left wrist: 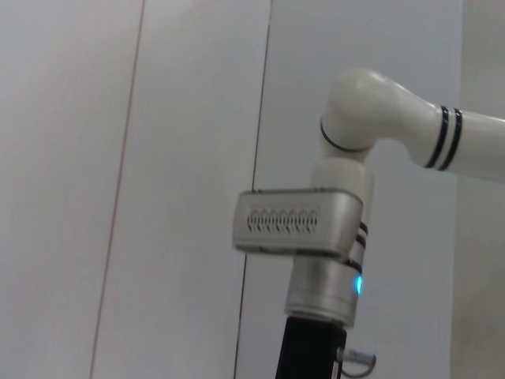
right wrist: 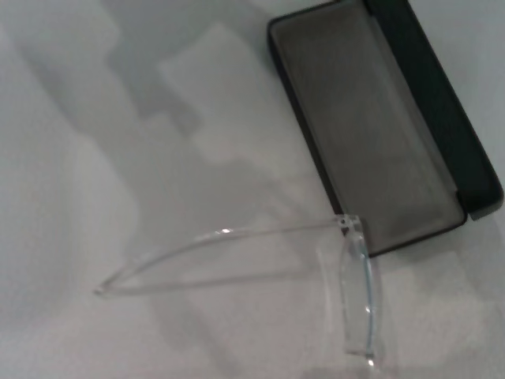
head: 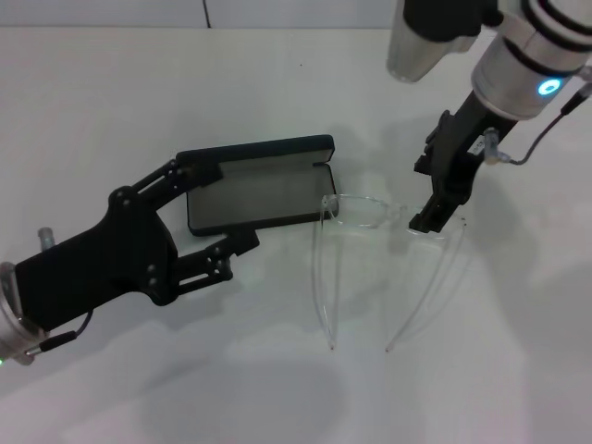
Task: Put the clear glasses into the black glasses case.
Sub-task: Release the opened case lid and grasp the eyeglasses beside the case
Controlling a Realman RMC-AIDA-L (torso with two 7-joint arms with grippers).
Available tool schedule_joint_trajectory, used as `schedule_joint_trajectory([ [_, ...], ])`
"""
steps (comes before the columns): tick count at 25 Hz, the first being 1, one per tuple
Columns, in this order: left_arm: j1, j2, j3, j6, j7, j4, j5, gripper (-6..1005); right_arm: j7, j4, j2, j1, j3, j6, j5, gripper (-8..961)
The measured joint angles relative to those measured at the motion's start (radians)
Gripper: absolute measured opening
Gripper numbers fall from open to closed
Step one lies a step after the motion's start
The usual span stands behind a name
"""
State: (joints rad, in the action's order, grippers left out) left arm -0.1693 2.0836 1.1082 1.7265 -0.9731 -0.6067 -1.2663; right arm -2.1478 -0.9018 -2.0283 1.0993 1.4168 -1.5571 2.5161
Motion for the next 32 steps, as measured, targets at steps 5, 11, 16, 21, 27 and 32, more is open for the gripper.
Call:
schedule_joint_trajectory([
  [5,0.0,0.001,-0.009,-0.004,0.013,0.001,0.001,863,0.021,0.05,-0.001,-0.014,0.048,0.101,-0.055,825],
  [11,-0.003,0.001,-0.009,-0.01,0.019,0.001,0.004,863,0.031,0.089,-0.001,-0.014,0.112,0.165,-0.112,825],
  [16,-0.004,0.002,-0.008,-0.012,0.035,0.001,0.002,863,0.03,0.121,-0.001,-0.015,0.154,0.218,-0.131,824],
  [21,-0.001,0.003,-0.008,-0.013,0.036,0.001,0.002,862,0.028,0.149,-0.001,-0.015,0.17,0.279,-0.14,824],
  [27,0.0,0.003,-0.008,-0.013,0.039,0.001,0.007,862,0.041,0.149,-0.001,-0.03,0.172,0.312,-0.154,648],
  [32,0.0,0.003,-0.008,-0.013,0.039,0.001,0.01,862,0.041,0.153,-0.001,-0.033,0.173,0.31,-0.161,454],
])
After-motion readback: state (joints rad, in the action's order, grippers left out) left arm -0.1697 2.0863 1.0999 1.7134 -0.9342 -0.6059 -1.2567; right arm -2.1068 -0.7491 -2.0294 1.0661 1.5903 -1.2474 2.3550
